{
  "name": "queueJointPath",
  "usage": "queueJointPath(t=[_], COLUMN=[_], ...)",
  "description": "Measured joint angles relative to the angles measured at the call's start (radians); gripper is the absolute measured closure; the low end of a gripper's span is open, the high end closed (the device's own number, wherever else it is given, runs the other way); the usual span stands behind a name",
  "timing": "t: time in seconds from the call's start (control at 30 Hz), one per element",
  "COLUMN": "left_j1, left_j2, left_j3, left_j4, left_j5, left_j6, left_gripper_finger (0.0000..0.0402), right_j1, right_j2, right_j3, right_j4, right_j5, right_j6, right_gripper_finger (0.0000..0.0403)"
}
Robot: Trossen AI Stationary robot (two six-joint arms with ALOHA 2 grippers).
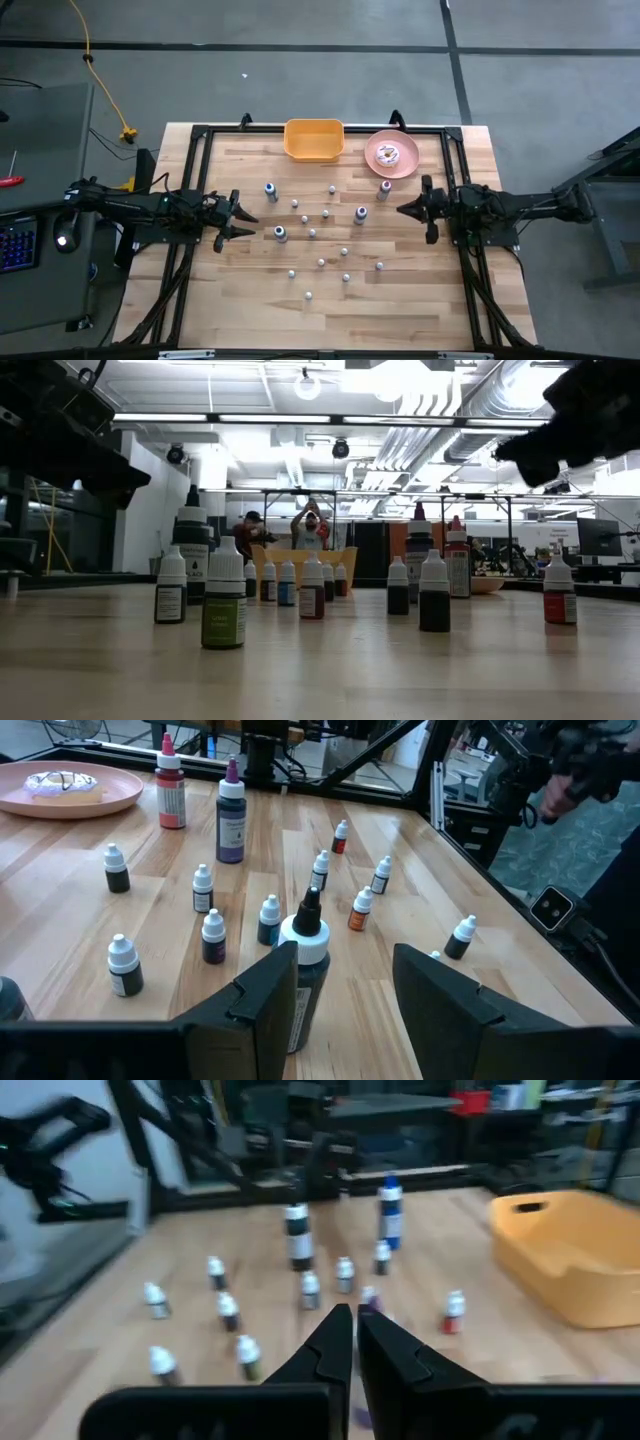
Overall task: Pick & Place food coloring
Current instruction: Put the small orange food coloring bottle into the yellow bin
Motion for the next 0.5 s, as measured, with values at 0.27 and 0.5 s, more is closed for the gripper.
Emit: queueJointPath(t=[0.27,0.5], left_j1=[0.000,0.000], left_j2=[0.000,0.000], left_j3=[0.000,0.000], left_j4=[0.000,0.000], left_j5=[0.000,0.000], left_j6=[0.000,0.000], left_gripper_finger=[0.0238,0.0238], right_j1=[0.000,0.000], right_j2=[0.195,0.392], right_j3=[0.275,0.496], right_j4=[-0.269,-0.437], right_j5=[0.138,0.133], right_j6=[-0.058,-0.020], right_gripper_finger=[0.0366,0.0351])
